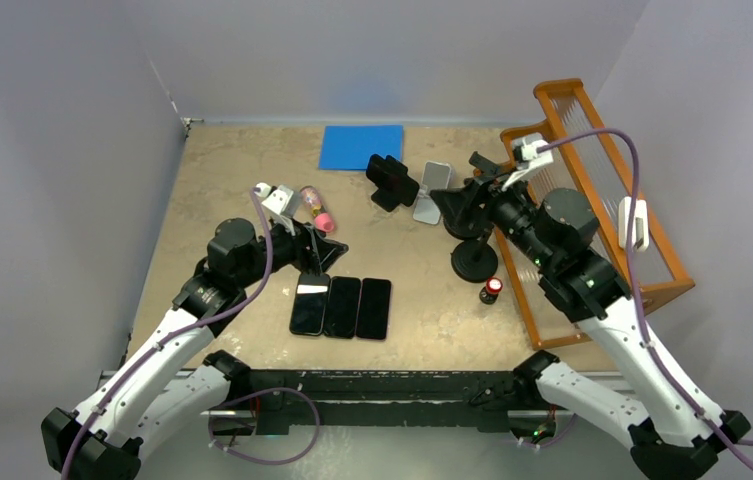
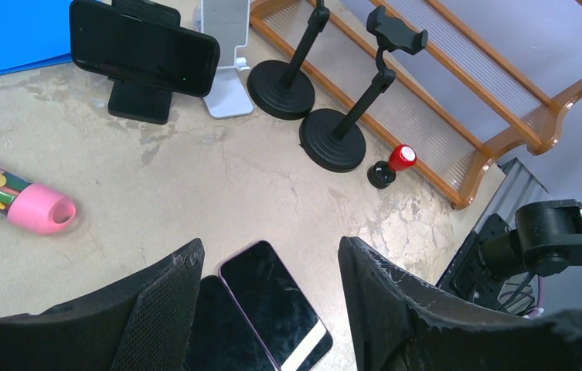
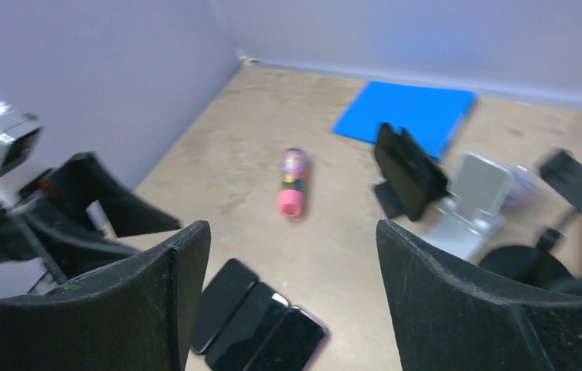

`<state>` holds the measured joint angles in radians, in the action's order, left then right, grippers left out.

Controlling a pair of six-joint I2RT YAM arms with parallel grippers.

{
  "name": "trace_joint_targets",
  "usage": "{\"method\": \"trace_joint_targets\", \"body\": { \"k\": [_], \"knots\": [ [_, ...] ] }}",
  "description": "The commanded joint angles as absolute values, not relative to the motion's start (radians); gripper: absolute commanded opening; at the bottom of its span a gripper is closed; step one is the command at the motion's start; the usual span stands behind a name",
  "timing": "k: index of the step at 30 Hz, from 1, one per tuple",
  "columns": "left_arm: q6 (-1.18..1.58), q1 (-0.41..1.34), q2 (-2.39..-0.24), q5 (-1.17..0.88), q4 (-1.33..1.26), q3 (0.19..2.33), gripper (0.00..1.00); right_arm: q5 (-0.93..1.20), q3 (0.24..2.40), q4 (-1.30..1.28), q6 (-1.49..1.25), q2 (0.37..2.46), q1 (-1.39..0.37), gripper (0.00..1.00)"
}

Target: Remove the phone from the phone stand

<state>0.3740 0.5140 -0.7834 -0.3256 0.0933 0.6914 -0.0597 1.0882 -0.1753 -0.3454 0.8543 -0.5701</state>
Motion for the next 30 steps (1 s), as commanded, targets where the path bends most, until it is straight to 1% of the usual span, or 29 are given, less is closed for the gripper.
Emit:
{"method": "trace_joint_targets", "body": {
  "k": [1,2,4,7,10,14,15,18,20,25,30],
  "knots": [
    [0.356,0.521,-0.768,-0.305,0.059,0.697,0.63,0.251,1.117,0.026,-0.306,0.952,-0.582,0.79],
    [0.356,0.521,-0.769,-0.301,0.061,0.698,0.63,0.259,1.120,0.065,-0.311,0.974,-0.596,0.79],
    [0.354,0.521,-0.767,-0.291,0.065,0.700,0.63,0.201,1.146,0.114,-0.305,1.027,-0.651,0.79],
    [0.353,0.520,-0.763,-0.278,0.069,0.701,0.63,-0.002,1.212,0.140,-0.240,1.124,-0.822,0.79],
    [0.351,0.521,-0.756,-0.263,0.076,0.703,0.63,-0.176,1.223,0.231,-0.208,1.211,-0.884,0.79],
    [0.351,0.520,-0.744,-0.243,0.083,0.705,0.63,-0.266,1.130,0.477,-0.147,1.279,-0.884,0.79],
    [0.351,0.521,-0.741,-0.237,0.084,0.704,0.63,-0.283,1.131,0.495,-0.148,1.304,-0.884,0.79],
    [0.353,0.520,-0.736,-0.215,0.092,0.706,0.63,-0.270,1.245,0.364,-0.158,1.426,-0.861,0.81],
    [0.353,0.521,-0.733,-0.207,0.094,0.706,0.63,-0.245,1.286,0.334,-0.179,1.487,-0.827,0.81],
    [0.353,0.522,-0.738,-0.212,0.094,0.707,0.63,-0.151,1.327,0.301,-0.253,1.594,-0.715,0.81],
    [0.356,0.521,-0.736,-0.235,0.091,0.707,0.63,-0.166,1.350,0.269,-0.267,1.673,-0.658,0.81]
  ]
}}
